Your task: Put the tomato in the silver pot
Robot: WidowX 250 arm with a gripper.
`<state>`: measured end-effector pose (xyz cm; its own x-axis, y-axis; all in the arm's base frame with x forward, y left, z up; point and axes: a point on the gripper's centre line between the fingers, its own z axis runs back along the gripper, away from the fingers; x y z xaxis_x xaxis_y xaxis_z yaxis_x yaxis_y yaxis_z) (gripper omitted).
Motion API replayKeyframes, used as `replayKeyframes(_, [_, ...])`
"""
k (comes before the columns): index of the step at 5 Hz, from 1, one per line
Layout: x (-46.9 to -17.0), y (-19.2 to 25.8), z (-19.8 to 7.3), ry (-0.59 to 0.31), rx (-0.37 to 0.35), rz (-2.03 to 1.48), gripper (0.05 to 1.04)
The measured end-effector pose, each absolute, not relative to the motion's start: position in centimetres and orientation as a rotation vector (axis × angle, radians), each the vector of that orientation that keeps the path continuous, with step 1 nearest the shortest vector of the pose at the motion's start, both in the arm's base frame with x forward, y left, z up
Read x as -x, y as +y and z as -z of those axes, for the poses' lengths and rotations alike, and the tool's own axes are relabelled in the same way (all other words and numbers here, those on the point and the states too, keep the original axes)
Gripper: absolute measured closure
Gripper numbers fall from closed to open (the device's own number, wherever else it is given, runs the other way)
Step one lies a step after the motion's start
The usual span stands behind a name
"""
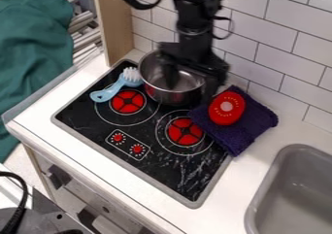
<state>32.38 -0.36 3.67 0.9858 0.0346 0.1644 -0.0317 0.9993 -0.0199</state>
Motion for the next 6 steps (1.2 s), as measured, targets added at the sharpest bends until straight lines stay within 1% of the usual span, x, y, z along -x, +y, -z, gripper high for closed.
replayKeyframes(1, [-33.1, -2.2, -3.4, -0.167, 0.021, 0.04, 0.077])
replayKeyframes(2, [-33.0, -3.6, -3.5, -0.171, 0.027, 0.072, 0.077])
replayKeyframes(3, [-33.5, -4.0, -2.6, -0.153, 0.043, 0.073, 0.077])
replayKeyframes(4, [-34.2, -3.2, -1.1, -0.123, 0.047, 0.062, 0.077])
replayKeyframes(6, [-35.8, -2.4, 0.8, -0.089, 0.051, 0.032, 0.077])
